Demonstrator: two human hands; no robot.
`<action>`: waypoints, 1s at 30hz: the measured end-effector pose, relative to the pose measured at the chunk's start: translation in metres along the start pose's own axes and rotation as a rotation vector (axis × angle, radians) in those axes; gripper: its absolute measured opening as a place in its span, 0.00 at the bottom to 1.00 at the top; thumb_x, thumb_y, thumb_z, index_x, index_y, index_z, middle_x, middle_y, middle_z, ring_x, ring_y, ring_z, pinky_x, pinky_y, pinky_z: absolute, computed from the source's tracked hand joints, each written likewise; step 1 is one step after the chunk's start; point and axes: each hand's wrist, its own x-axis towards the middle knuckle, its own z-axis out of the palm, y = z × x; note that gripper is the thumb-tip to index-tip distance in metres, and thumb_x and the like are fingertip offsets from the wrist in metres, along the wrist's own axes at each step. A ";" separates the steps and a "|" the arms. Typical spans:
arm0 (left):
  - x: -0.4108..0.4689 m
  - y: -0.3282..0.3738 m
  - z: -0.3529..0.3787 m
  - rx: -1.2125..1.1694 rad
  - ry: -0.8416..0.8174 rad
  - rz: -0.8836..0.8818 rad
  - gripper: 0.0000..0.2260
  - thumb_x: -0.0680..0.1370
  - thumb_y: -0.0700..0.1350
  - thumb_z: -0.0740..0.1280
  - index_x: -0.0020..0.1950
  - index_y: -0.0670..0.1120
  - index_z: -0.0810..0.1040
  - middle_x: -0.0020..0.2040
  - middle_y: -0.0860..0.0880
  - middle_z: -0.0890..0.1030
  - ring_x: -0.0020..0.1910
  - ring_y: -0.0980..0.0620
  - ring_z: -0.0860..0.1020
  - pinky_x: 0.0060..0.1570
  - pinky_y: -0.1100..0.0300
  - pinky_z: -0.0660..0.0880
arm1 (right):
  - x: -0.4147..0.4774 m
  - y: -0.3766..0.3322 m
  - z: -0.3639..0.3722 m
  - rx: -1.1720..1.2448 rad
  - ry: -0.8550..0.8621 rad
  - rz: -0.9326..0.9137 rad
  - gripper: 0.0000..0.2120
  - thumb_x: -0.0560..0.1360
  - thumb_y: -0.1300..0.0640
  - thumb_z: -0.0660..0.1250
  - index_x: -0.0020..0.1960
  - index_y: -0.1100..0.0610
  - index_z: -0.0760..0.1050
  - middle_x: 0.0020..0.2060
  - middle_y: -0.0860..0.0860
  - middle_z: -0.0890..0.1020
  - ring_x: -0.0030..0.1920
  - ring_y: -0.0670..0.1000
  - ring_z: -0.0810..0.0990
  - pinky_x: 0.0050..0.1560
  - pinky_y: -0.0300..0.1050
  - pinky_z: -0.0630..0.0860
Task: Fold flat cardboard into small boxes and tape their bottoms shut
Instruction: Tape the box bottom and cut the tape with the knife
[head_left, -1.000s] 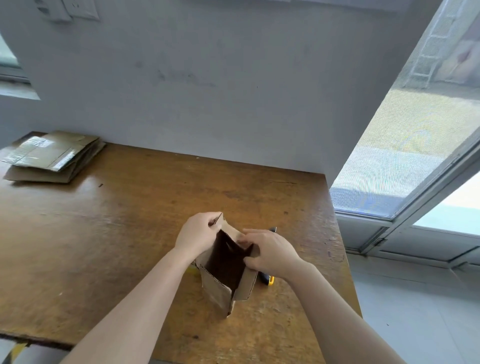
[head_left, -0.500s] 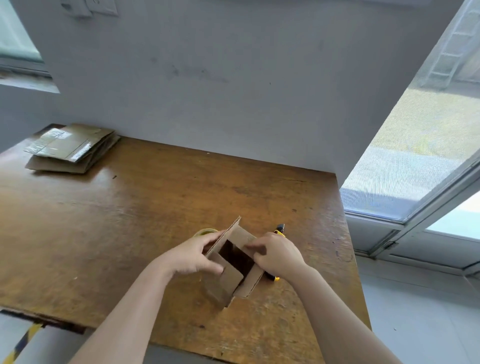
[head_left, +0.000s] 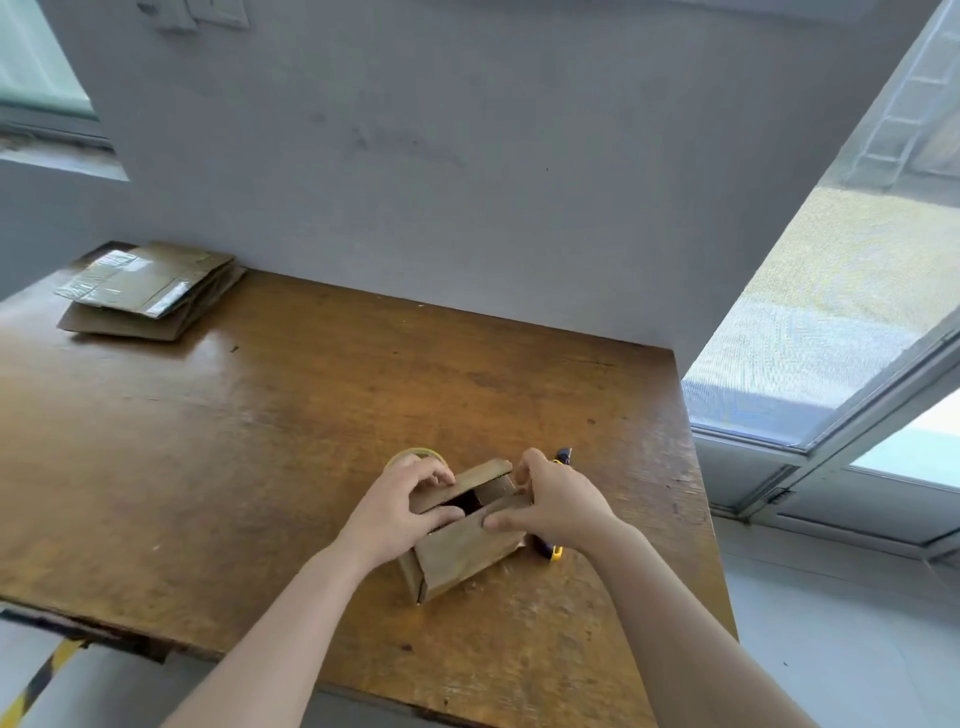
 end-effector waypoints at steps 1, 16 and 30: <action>-0.001 0.000 -0.003 -0.099 -0.039 -0.054 0.08 0.72 0.56 0.72 0.49 0.61 0.78 0.51 0.59 0.77 0.52 0.65 0.74 0.50 0.69 0.68 | 0.000 0.000 0.003 0.003 0.011 0.010 0.34 0.64 0.34 0.73 0.61 0.48 0.64 0.41 0.42 0.75 0.41 0.46 0.75 0.32 0.41 0.69; -0.006 -0.004 -0.009 0.211 -0.149 0.025 0.17 0.76 0.49 0.70 0.65 0.57 0.78 0.67 0.57 0.68 0.68 0.60 0.61 0.68 0.61 0.58 | 0.009 -0.004 0.016 0.273 -0.197 0.151 0.31 0.65 0.41 0.76 0.55 0.51 0.62 0.37 0.54 0.80 0.22 0.51 0.80 0.21 0.40 0.72; -0.029 -0.032 -0.001 0.532 -0.032 0.208 0.37 0.73 0.73 0.53 0.72 0.50 0.71 0.73 0.53 0.67 0.72 0.53 0.60 0.70 0.48 0.64 | 0.019 -0.002 0.027 0.183 -0.157 -0.207 0.35 0.62 0.43 0.80 0.68 0.42 0.74 0.72 0.42 0.66 0.68 0.46 0.67 0.61 0.36 0.65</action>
